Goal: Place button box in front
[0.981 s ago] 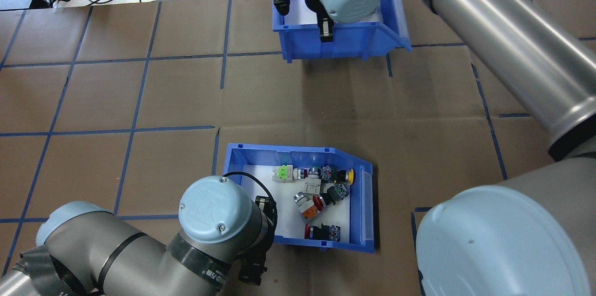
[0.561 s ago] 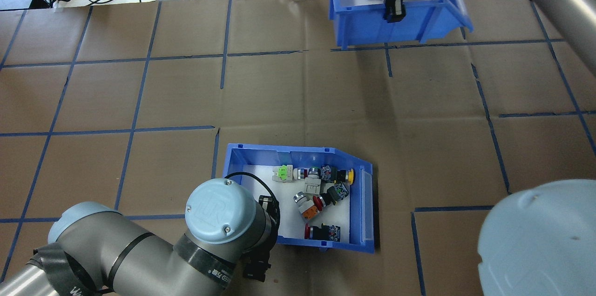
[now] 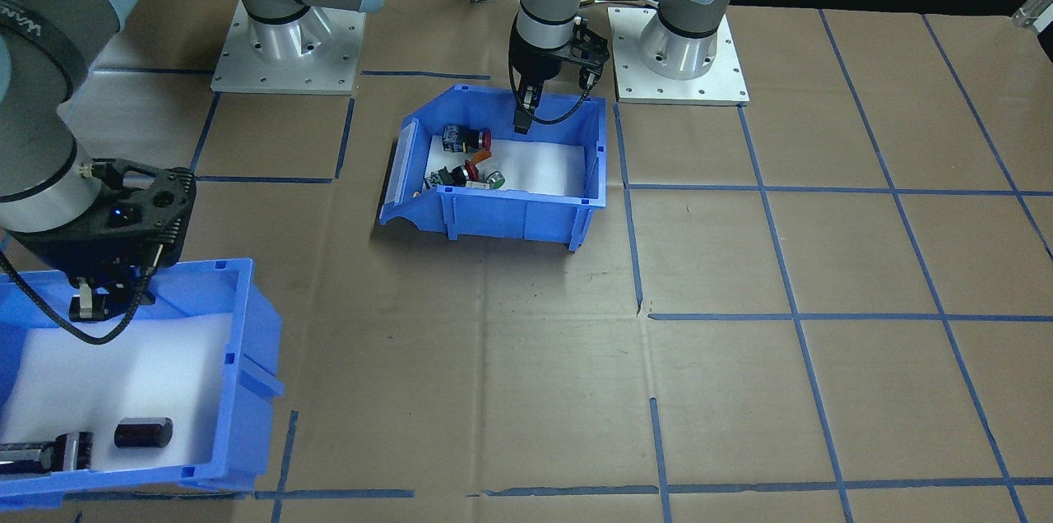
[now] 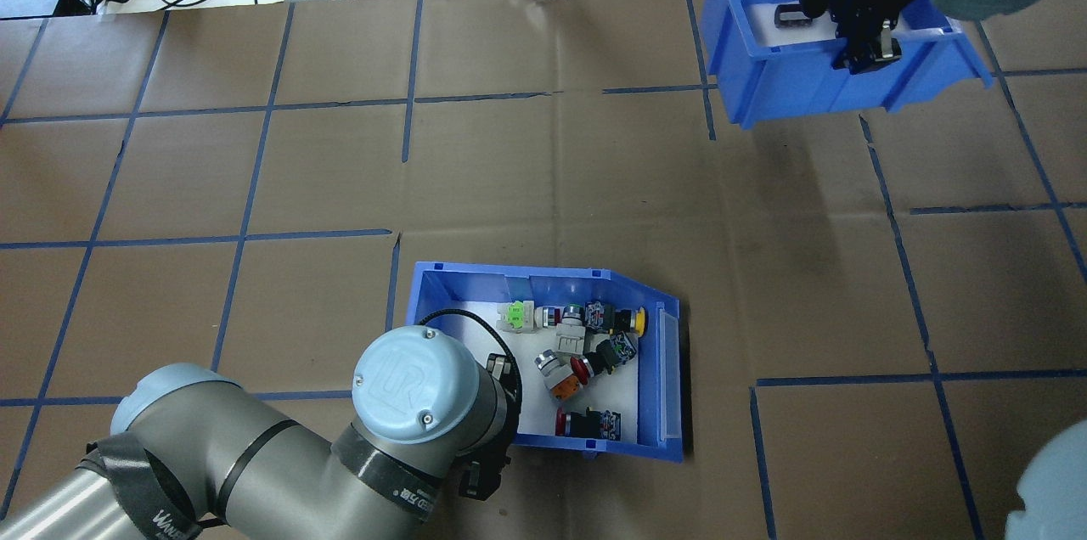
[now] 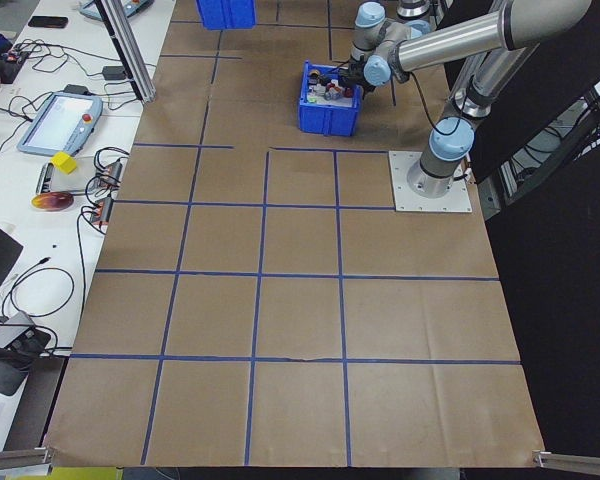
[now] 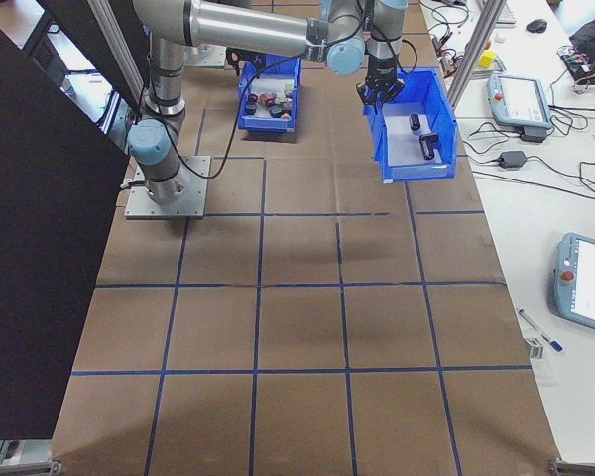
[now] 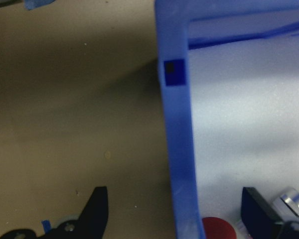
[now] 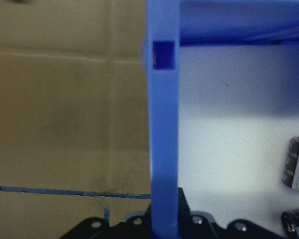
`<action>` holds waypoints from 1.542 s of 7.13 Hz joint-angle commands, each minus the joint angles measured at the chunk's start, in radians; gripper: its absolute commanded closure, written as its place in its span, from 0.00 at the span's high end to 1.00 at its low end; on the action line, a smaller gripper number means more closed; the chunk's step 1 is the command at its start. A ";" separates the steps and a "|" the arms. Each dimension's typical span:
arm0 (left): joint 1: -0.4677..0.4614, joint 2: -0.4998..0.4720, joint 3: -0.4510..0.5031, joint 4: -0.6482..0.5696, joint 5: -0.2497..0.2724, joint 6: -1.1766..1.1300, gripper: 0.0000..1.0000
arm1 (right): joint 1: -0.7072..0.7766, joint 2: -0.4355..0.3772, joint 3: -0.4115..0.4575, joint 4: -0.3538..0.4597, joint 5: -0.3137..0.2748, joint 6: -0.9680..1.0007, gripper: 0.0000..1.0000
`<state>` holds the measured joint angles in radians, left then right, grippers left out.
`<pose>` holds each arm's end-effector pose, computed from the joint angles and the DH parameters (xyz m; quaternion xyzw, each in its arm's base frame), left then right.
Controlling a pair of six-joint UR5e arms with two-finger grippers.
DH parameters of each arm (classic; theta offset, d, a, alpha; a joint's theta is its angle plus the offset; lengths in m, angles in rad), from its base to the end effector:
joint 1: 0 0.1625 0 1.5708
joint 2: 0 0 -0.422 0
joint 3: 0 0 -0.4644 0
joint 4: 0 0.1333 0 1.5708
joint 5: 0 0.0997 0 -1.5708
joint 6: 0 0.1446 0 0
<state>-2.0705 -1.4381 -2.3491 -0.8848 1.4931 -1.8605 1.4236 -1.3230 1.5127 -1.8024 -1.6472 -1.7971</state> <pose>-0.3284 -0.2999 0.1613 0.6279 -0.7771 -0.0282 0.0334 0.0234 -0.6760 0.3442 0.7333 -0.6785 -0.0197 0.0388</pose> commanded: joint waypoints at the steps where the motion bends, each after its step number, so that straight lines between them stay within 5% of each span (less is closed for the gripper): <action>1: 0.000 0.001 0.001 0.020 -0.004 -0.003 0.00 | -0.040 -0.083 0.165 -0.020 0.013 -0.044 0.07; 4: 0.038 0.008 0.078 0.011 0.006 0.046 0.00 | -0.054 -0.114 0.233 -0.025 0.009 -0.057 0.07; 7: 0.212 -0.025 0.177 -0.022 -0.002 0.171 0.00 | -0.055 -0.114 0.233 -0.026 0.007 -0.021 0.07; 11: 0.239 -0.396 0.556 -0.023 0.004 0.166 0.00 | -0.052 -0.126 0.241 -0.020 0.006 0.078 0.07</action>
<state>-1.8291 -1.7071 -1.9208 -0.9082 1.4954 -1.6845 1.3705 -1.4413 1.7488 -1.8234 -1.6412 -1.7309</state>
